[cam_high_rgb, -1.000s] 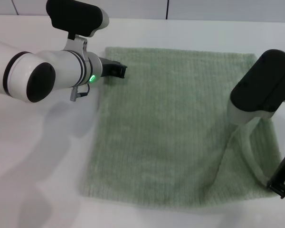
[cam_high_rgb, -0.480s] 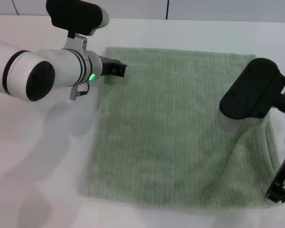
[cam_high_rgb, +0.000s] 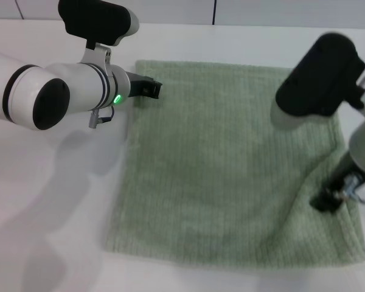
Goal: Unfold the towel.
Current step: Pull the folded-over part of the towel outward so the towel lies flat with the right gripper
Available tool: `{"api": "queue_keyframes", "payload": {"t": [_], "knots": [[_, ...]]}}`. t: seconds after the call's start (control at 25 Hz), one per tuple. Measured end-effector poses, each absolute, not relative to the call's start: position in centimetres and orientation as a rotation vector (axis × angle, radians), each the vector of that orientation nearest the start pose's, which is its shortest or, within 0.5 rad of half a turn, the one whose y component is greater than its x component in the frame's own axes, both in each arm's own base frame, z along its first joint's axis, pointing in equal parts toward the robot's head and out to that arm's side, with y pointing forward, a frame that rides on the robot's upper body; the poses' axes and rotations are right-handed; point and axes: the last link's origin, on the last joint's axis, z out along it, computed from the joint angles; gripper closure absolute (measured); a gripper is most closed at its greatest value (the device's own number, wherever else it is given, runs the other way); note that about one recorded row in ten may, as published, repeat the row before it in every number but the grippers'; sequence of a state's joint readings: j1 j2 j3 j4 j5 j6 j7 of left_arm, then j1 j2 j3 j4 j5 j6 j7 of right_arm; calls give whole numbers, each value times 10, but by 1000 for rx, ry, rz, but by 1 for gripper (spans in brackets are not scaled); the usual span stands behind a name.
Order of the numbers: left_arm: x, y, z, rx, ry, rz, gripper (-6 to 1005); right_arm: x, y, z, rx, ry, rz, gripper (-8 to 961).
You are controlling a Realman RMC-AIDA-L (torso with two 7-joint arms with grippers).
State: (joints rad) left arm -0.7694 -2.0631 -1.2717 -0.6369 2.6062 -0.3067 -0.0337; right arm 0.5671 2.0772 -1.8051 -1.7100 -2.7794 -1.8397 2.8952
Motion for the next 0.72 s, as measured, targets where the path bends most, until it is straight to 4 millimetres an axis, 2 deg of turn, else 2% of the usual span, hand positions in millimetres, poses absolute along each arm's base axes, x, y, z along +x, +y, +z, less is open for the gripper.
{"api": "queue_keyframes", "payload": {"t": [0.2,0.4,0.56,0.72], "knots": [[-216,434,-87,-2084,-946,-29,995,147,313,-22,-2460,666,-824,612],[-218,433,-87,-2081,-951,-29,995,158,325,-35,-2479,624,-820,612],[-218,433,-87,-2079,-953,-30,995,165,329,-42,-2483,629,-885,612],[-218,434,-85,-2072,-958,-36,995,170,323,-42,-2484,664,-994,612]]}}
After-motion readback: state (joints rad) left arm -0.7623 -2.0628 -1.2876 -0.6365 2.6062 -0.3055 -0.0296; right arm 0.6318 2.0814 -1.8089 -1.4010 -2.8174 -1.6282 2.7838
